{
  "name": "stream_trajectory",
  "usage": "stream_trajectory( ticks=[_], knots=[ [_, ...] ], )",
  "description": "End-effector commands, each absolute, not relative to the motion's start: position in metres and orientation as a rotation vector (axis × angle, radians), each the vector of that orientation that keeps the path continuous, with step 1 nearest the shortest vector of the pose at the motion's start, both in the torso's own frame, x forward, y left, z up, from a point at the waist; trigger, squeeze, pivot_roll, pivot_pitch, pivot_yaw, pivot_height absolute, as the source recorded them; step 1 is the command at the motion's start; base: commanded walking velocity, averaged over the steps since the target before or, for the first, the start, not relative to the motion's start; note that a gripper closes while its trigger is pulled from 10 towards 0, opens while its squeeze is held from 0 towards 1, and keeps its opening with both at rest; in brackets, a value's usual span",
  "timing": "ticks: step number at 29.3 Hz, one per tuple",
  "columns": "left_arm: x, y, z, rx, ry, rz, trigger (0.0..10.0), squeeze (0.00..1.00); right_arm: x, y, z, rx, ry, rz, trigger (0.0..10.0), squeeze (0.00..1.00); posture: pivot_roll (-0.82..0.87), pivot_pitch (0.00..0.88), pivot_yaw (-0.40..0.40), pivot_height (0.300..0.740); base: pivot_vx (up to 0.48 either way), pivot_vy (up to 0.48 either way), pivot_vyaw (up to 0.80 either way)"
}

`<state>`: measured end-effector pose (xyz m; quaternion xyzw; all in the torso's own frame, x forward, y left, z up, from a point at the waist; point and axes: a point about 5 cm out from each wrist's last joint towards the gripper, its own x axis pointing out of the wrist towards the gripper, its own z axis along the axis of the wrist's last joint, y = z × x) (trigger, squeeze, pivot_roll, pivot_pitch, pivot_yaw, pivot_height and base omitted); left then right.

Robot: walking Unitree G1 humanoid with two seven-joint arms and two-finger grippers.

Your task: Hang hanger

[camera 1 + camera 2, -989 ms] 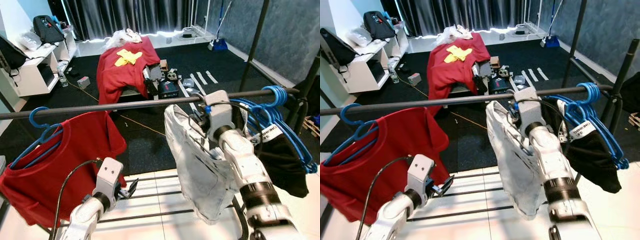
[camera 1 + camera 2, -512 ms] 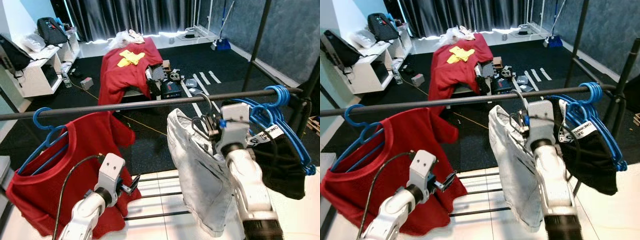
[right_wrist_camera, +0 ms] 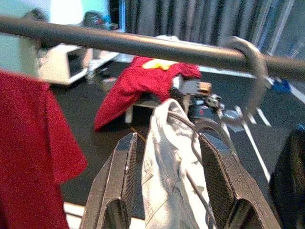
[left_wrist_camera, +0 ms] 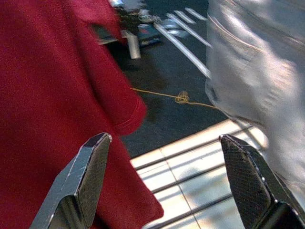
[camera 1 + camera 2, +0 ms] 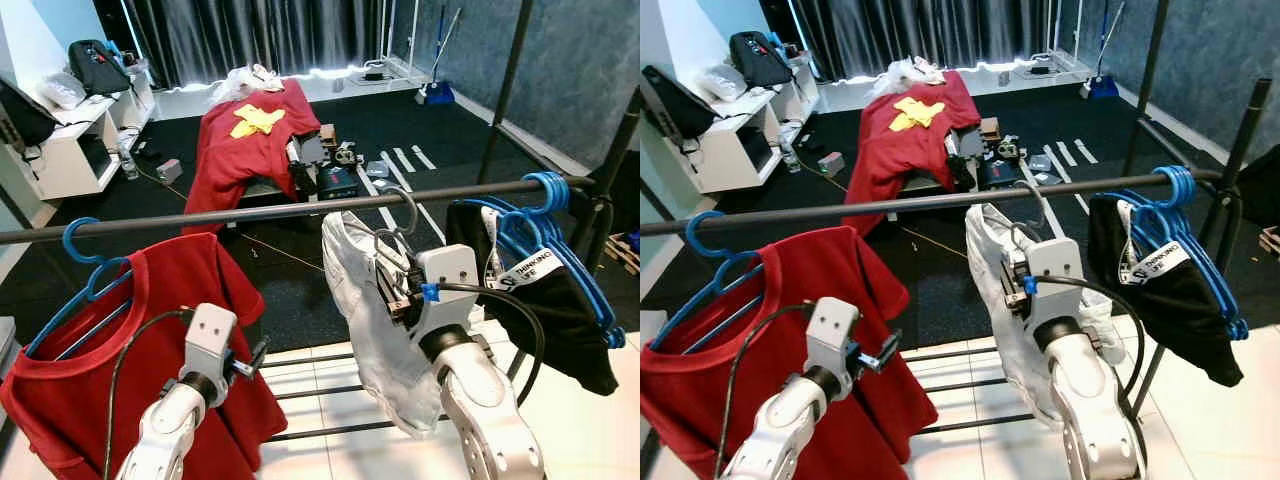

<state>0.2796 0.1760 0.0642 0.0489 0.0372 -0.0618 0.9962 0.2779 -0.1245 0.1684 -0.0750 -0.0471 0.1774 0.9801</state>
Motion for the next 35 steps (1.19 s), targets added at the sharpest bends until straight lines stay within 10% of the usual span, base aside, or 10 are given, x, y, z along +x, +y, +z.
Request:
stream_trajectory(
  ticks=[1, 10, 35],
  knots=[
    [0.279, 0.181, 0.062, 0.096, 0.082, -0.082, 10.0, 0.00, 0.280, -0.117, 0.163, -0.145, -0.058, 0.419, 10.0, 0.00, 0.10, 0.000, -0.055, 0.740, 0.000, 0.000, 0.00],
    [0.266, 0.189, 0.043, 0.062, 0.181, -0.080, 10.0, 0.00, 0.293, -0.111, 0.033, -0.103, 0.436, 0.502, 10.0, 0.00, 0.13, 0.000, -0.053, 0.740, 0.000, 0.000, 0.00],
    [0.234, 0.176, -0.039, 0.058, 0.595, -0.050, 10.0, 0.00, 0.228, -0.135, -0.056, 0.102, 0.773, 0.228, 10.0, 0.00, 0.11, 0.000, -0.039, 0.740, 0.000, 0.000, 0.00]
  ],
)
